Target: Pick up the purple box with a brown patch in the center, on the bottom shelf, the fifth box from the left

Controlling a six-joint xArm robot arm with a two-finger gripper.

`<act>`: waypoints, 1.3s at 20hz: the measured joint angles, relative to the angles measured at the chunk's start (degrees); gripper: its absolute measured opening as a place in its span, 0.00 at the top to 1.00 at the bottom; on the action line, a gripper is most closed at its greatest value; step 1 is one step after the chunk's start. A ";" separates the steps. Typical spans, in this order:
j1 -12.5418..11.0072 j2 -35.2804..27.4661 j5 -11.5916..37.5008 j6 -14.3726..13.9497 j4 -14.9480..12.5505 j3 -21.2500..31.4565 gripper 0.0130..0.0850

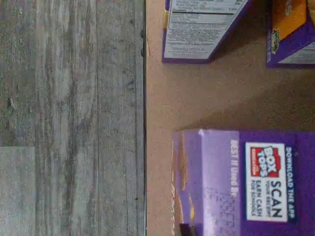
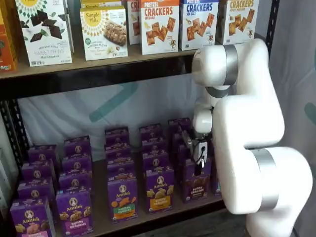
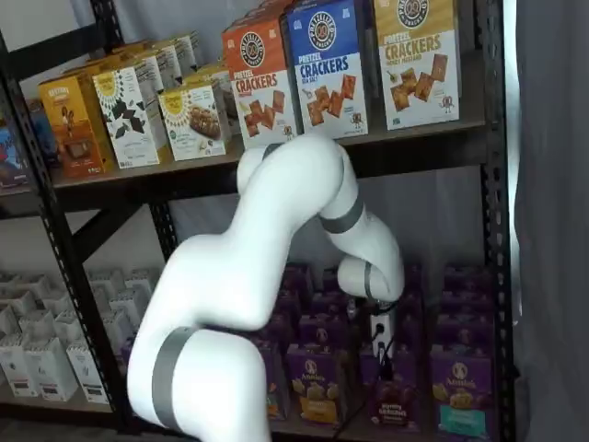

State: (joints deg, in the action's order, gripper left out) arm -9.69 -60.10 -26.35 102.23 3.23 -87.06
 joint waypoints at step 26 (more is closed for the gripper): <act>5.55 22.26 13.48 18.44 24.42 33.90 0.78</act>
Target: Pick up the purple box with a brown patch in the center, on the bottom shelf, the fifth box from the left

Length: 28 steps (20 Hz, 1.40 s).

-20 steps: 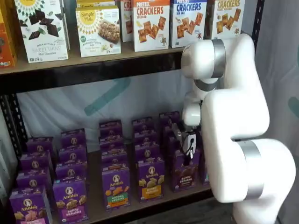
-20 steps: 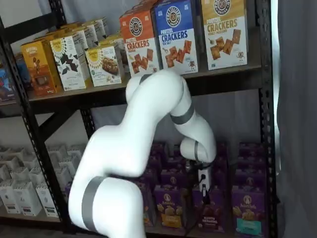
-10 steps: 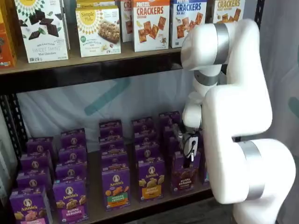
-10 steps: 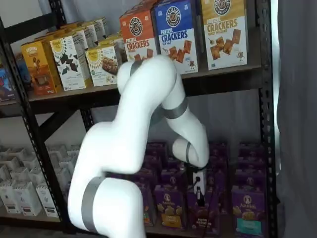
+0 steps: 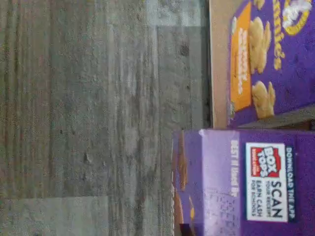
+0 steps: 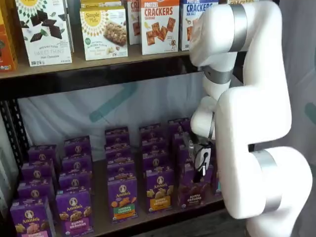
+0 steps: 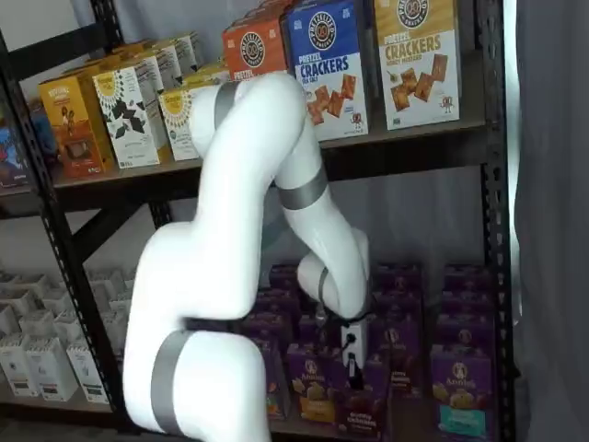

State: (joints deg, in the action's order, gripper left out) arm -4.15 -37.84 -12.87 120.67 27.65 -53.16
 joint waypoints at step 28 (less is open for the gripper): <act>7.62 25.71 1.72 -1.47 6.43 25.76 0.78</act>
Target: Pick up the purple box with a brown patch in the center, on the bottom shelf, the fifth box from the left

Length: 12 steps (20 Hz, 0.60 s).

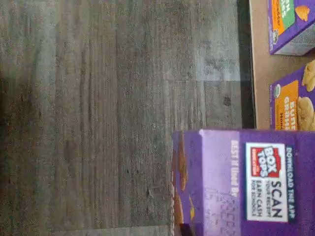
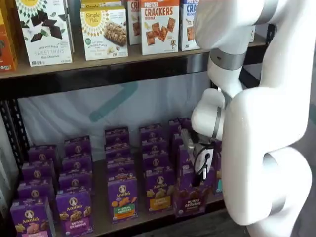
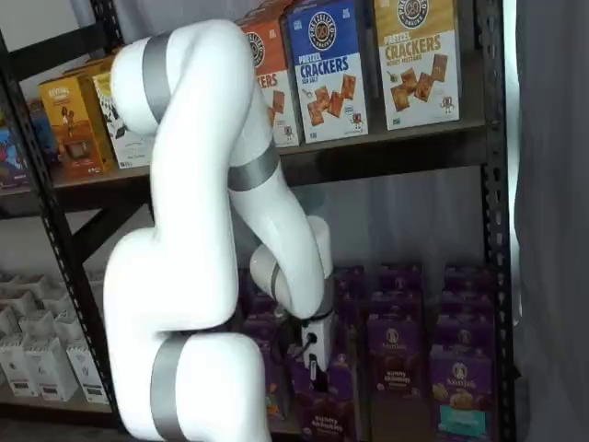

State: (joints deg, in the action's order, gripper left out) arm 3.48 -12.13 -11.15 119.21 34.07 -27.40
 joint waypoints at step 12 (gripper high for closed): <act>-1.79 9.68 -5.12 -29.61 -32.39 5.44 0.78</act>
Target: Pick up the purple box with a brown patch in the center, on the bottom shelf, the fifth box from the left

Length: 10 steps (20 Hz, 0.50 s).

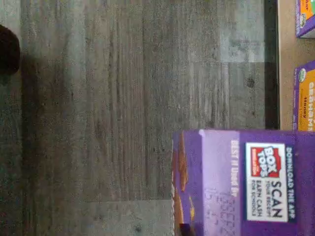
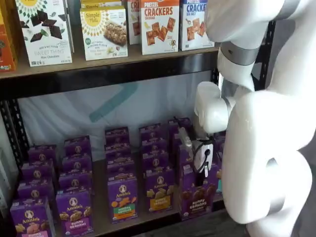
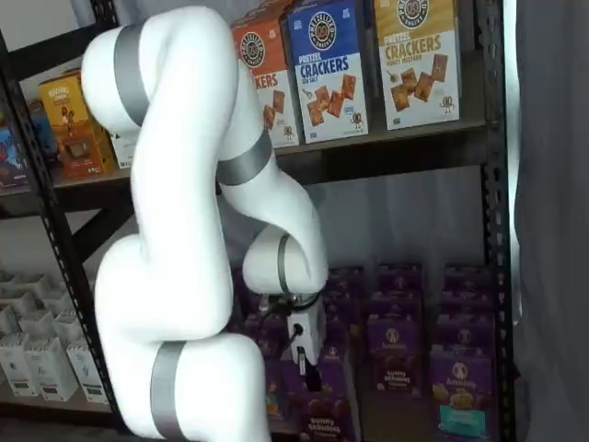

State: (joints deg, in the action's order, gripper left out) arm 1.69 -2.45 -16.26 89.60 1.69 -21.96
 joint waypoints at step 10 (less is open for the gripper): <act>1.67 7.34 -11.87 -3.05 -1.28 -0.66 0.78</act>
State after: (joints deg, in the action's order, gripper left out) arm 3.36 4.89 -28.13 86.55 0.41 -22.63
